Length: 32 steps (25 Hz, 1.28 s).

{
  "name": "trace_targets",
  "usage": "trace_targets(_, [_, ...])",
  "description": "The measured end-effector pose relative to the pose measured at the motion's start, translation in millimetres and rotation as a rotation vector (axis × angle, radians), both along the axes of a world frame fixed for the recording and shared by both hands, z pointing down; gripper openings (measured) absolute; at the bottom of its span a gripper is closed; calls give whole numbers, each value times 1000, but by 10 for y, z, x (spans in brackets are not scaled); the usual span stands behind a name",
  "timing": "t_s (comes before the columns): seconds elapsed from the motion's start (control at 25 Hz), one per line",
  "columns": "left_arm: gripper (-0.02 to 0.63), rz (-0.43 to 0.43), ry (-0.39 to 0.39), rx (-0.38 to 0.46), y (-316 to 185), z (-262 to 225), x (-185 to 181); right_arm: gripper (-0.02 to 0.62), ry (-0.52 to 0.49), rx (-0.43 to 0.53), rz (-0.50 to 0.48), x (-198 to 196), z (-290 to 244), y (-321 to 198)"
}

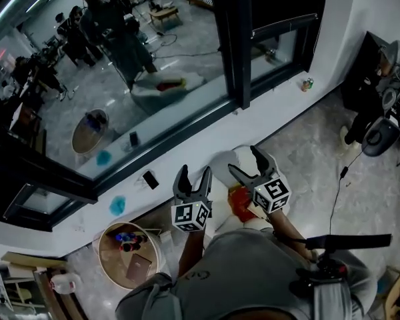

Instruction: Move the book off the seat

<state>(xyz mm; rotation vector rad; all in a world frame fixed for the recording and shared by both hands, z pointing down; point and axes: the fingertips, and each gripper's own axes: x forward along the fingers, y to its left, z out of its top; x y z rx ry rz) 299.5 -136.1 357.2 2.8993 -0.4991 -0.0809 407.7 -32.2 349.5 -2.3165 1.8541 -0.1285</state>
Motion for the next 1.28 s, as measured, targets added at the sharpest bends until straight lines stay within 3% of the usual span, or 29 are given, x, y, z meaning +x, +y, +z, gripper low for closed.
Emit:
trace_targets(0.48, [344, 62, -73, -52, -44, 450, 363, 410, -52, -95, 62, 201, 399, 132])
trace_targets(0.68, [344, 137, -167, -45, 105, 854, 522, 410, -110, -134, 85, 240, 842, 220])
trace_targets(1.0, [344, 210, -290, -47, 298, 1920, 998, 410, -131, -240, 206, 757, 1885, 402])
trace_targets(1.28, [344, 302, -345, -61, 462, 3359, 1477, 410, -214, -312, 325, 1049, 3403, 655])
